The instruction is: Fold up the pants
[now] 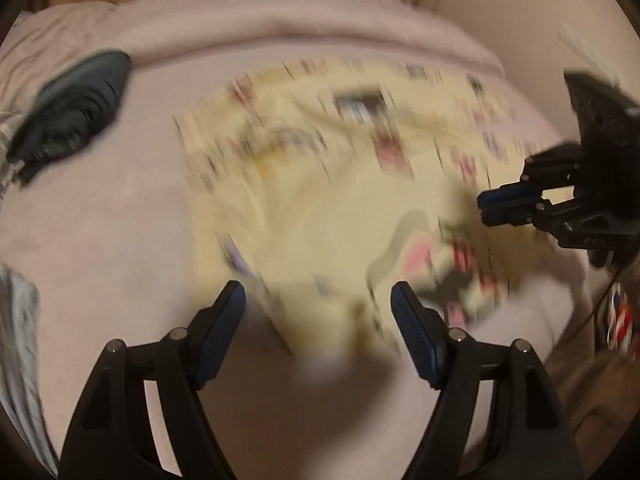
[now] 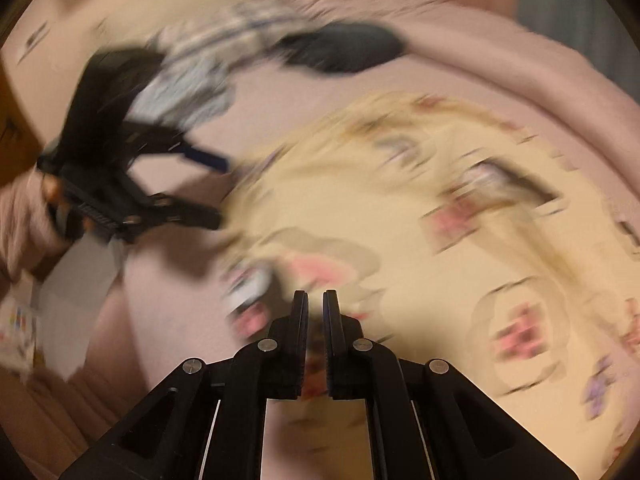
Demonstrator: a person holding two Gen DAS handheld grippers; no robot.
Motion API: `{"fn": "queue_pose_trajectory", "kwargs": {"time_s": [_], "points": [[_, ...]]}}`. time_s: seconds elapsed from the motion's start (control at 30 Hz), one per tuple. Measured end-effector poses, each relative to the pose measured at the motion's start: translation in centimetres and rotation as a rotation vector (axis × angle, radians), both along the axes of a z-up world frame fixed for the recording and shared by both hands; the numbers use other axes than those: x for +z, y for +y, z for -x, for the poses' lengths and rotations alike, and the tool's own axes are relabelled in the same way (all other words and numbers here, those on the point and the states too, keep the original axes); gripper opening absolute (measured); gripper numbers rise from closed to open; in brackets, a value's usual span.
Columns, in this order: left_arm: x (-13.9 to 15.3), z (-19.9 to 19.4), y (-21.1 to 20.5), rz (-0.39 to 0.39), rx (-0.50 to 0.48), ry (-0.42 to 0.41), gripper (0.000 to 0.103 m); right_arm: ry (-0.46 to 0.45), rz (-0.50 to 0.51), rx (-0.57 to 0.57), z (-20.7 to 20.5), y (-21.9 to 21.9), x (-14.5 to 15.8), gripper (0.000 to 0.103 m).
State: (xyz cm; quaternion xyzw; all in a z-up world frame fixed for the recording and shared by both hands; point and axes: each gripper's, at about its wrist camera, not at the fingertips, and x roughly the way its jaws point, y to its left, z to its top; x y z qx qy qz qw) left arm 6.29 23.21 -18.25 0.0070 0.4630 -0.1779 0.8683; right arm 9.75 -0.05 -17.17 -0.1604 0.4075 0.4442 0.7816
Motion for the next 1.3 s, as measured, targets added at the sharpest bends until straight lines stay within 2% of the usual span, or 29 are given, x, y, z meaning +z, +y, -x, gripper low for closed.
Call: {"fn": "queue_pose_trajectory", "kwargs": {"time_s": [0.03, 0.07, 0.1, 0.13, 0.17, 0.27, 0.4, 0.5, 0.57, 0.67, 0.7, 0.73, 0.8, 0.83, 0.87, 0.9, 0.93, 1.0, 1.07, 1.13, 1.2, 1.27, 1.3], "points": [[0.9, -2.2, 0.2, 0.006, 0.023, -0.029, 0.076, -0.012, -0.011, -0.034, -1.2, -0.7, 0.7, 0.016], [1.3, -3.6, 0.2, 0.005, 0.033, -0.041, 0.076, -0.024, -0.023, -0.073, -2.9, -1.3, 1.4, 0.029], [1.5, -5.5, 0.1, 0.007, 0.039, -0.043, 0.076, -0.032, -0.037, -0.105, -4.8, -2.1, 2.3, 0.038], [1.6, -8.4, 0.0, 0.007, 0.045, -0.037, 0.076, -0.045, -0.042, -0.128, -6.4, -2.6, 2.9, 0.052], [1.6, -10.2, 0.0, 0.007, 0.047, -0.033, 0.075, -0.065, -0.037, -0.159, -8.2, -3.0, 3.4, 0.056], [1.4, -15.9, 0.0, 0.023, 0.054, 0.005, 0.075, -0.086, -0.012, -0.225, -14.3, -4.4, 4.5, 0.056], [0.1, -22.1, 0.4, 0.061, 0.038, 0.063, 0.074, -0.056, -0.010, -0.255, -22.0, -5.9, 5.0, 0.056], [-1.8, -24.8, 1.4, 0.066, 0.032, 0.131, 0.074, -0.032, 0.044, -0.228, -26.9, -5.5, 3.6, 0.056], [-2.7, -25.6, 2.4, 0.083, 0.019, 0.182, 0.071, -0.016, 0.125, -0.195, -29.3, -4.6, 1.8, 0.056], [-3.7, -26.3, 4.0, 0.121, 0.007, 0.258, 0.068, 0.028, 0.173, -0.117, -31.1, -3.5, -0.3, 0.056], [-4.0, -26.4, 4.4, 0.117, 0.012, 0.277, 0.064, 0.048, 0.202, -0.091, -32.0, -3.1, -1.4, 0.056], [-4.5, -26.5, 4.7, 0.101, 0.014, 0.297, 0.056, 0.062, 0.220, -0.085, -32.6, -3.0, -1.9, 0.056], [-4.5, -26.3, 4.7, 0.073, -0.016, 0.285, 0.050, 0.102, 0.260, -0.075, -33.8, -3.0, -3.2, 0.054], [-4.4, -26.2, 4.6, 0.063, -0.039, 0.284, 0.038, 0.103, 0.255, -0.066, -33.9, -3.1, -3.2, 0.049], [-4.3, -26.0, 4.5, 0.054, -0.059, 0.288, 0.027, 0.092, 0.262, -0.041, -33.8, -3.1, -3.0, 0.022], [-4.3, -25.8, 4.4, 0.031, -0.076, 0.288, 0.014, 0.084, 0.268, -0.030, -33.6, -3.1, -2.8, 0.009], [-4.3, -25.7, 4.3, 0.023, -0.085, 0.282, 0.012, 0.079, 0.274, -0.024, -33.4, -3.1, -2.7, 0.003], [-4.3, -25.5, 4.3, 0.016, -0.089, 0.252, 0.010, 0.028, 0.315, -0.002, -32.6, -2.6, -2.5, 0.003], [-4.3, -25.6, 4.8, 0.028, -0.050, 0.219, 0.010, -0.016, 0.316, -0.028, -32.6, -2.3, -2.1, 0.003], [-4.9, -25.8, 5.7, 0.067, -0.008, 0.240, 0.011, -0.040, 0.320, -0.059, -32.9, -2.0, -2.1, 0.003], [-4.9, -25.6, 5.7, 0.054, -0.011, 0.251, 0.016, -0.005, 0.358, -0.062, -32.9, -1.6, -3.2, 0.003], [-4.3, -25.3, 5.7, 0.029, -0.009, 0.241, 0.029, -0.021, 0.362, -0.075, -32.8, -1.7, -2.8, 0.003], [-3.9, -25.1, 5.9, 0.020, -0.009, 0.232, 0.042, -0.015, 0.345, -0.094, -33.1, -2.0, -2.2, 0.003]]}}
